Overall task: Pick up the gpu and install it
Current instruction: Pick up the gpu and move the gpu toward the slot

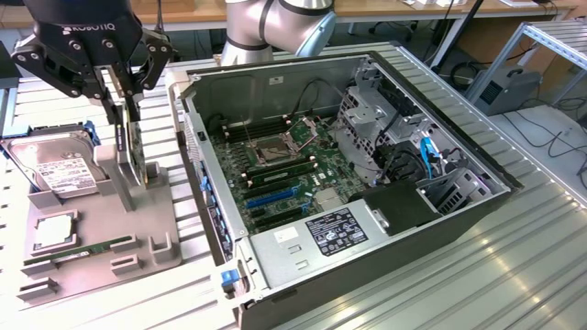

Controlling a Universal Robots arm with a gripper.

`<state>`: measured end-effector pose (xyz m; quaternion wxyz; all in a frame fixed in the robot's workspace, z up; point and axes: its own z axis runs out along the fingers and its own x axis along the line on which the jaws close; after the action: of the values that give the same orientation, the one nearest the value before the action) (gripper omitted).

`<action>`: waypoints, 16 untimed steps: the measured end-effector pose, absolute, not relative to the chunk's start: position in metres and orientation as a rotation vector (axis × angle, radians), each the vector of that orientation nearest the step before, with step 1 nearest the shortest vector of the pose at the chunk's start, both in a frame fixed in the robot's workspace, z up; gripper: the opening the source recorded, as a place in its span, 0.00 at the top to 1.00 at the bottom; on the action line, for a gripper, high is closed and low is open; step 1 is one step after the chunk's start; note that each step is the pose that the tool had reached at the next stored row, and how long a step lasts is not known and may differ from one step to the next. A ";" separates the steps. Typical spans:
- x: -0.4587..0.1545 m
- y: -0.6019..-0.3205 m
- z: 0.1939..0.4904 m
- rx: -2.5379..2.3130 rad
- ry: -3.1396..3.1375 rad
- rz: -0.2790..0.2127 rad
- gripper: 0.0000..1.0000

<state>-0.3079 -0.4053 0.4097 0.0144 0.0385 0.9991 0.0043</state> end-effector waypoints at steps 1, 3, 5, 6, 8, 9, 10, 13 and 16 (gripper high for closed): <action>-0.308 -0.405 0.410 0.120 3.110 0.014 0.73; -0.308 -0.405 0.410 0.120 3.110 0.014 0.73; -0.308 -0.405 0.411 0.120 3.110 0.014 0.73; -0.308 -0.405 0.411 0.120 3.110 0.014 0.73; -0.308 -0.405 0.412 0.120 3.110 0.014 0.73; -0.308 -0.405 0.412 0.120 3.110 0.014 0.73; -0.308 -0.405 0.412 0.120 3.110 0.014 0.73; -0.308 -0.405 0.413 0.120 3.110 0.014 0.73; -0.308 -0.405 0.414 0.120 3.110 0.014 0.73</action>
<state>-0.3079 -0.4053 0.4144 0.0144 0.0385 0.9991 0.0044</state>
